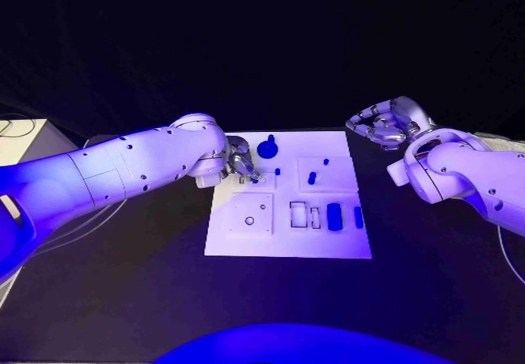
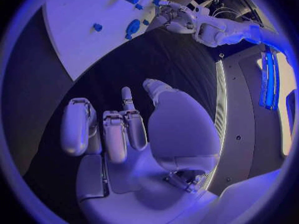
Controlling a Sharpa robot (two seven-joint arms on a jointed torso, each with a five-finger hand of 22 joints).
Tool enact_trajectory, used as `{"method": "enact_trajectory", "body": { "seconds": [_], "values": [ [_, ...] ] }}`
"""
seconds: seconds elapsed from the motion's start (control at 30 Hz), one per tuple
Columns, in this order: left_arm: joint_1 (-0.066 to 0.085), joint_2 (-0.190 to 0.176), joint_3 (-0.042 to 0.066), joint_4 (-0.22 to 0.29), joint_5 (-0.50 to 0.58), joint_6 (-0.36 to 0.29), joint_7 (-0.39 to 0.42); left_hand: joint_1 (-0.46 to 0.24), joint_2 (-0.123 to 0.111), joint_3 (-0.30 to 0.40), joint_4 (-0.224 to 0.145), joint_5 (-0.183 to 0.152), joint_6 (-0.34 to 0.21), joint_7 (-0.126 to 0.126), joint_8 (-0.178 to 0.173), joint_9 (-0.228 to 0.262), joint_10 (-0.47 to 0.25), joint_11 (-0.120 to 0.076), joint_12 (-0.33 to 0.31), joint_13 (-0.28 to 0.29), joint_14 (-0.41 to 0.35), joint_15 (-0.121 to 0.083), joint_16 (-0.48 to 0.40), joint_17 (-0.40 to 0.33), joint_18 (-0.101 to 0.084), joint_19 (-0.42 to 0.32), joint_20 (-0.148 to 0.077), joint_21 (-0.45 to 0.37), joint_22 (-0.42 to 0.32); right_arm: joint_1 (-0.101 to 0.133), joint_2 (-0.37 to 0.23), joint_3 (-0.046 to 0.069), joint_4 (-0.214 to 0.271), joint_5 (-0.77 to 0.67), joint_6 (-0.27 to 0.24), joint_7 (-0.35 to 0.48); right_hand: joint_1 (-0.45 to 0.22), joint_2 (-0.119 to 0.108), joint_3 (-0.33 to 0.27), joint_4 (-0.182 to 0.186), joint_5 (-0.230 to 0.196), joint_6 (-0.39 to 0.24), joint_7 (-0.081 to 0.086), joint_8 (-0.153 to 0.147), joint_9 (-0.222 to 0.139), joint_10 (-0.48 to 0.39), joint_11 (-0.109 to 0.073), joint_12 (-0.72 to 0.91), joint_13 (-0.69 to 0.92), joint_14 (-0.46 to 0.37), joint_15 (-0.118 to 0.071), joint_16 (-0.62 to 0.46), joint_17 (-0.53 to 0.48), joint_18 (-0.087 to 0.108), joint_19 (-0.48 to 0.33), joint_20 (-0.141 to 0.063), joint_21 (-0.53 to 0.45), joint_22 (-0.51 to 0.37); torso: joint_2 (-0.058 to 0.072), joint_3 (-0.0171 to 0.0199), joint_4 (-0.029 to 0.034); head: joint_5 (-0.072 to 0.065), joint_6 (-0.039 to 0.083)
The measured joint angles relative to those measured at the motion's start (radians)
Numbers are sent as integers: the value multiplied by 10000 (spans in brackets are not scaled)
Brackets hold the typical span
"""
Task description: Assemble the parts on the task board
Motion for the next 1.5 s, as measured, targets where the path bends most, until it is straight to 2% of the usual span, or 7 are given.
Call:
{"method": "enact_trajectory", "body": {
  "seconds": [0.53,0.9,1.5],
  "values": [
    [13,7,-13,-64,-21,138,12,-3,-3,0,0,-27,4,0,-27,-3,0,0,0,-14,0,0,0,0,0,0,0,0,-1,-4,41,-3,-44,0,12,-1,-39,39,-57,1,0,-75,3,77,23,0,0,0,0,0,0,0,0,0,0,0,0,0,10,16,7,16,-96],
    [-1,-48,-26,-16,-29,315,18,-6,-6,0,0,10,3,0,5,0,0,0,0,-13,0,0,0,0,1,0,0,0,-1,-6,37,-4,-46,0,19,-1,-39,39,-57,1,0,-75,3,77,22,0,0,0,0,0,0,0,0,0,0,0,0,0,-4,10,1,38,-151],
    [3,33,-17,-128,-33,348,19,-44,-44,0,0,2,76,-41,14,57,40,-40,0,-12,0,0,0,0,0,-1,0,0,14,-5,38,-4,-45,-3,33,-3,-39,39,-57,1,0,-74,3,77,21,0,0,0,7,0,0,0,0,0,0,0,0,0,0,5,0,44,-125]
  ]
}}
